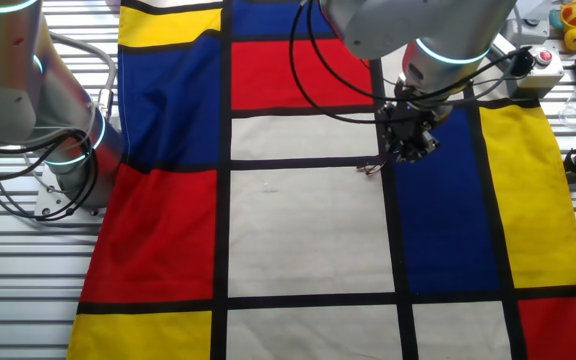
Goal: Unfold the leg of the glasses (with one hand)
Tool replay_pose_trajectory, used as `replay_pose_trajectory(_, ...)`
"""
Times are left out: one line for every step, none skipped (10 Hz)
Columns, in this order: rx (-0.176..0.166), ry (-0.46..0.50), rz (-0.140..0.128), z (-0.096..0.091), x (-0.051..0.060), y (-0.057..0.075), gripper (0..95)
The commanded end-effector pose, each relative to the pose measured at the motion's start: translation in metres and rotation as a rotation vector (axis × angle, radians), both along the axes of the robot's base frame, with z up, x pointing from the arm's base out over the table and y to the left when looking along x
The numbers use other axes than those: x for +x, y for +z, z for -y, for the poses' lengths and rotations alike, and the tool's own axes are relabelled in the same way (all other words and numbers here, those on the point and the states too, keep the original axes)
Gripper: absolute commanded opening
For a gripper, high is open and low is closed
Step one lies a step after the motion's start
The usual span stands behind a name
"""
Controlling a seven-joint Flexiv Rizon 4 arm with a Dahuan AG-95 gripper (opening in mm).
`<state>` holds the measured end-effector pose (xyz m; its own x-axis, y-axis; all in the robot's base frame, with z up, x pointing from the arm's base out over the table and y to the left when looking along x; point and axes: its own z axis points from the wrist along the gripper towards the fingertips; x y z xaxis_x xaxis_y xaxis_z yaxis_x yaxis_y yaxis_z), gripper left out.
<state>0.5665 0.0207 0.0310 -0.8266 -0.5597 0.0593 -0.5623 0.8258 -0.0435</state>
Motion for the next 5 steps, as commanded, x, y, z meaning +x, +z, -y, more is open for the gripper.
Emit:
replay_pose_trajectory(-0.001,0.002,-0.002,-0.0003,-0.0006,0.0013,0.0)
replay_pose_trajectory(-0.001,0.002,-0.001,-0.0004,-0.0007,0.0016,0.0)
replay_pose_trajectory(0.000,0.006,-0.002,-0.0004,-0.0007,0.0014,19.0)
replay_pose_trajectory(0.001,0.011,-0.002,-0.0005,-0.0007,0.0013,19.0)
replay_pose_trajectory(0.001,0.012,-0.002,-0.0005,-0.0007,0.0013,19.0)
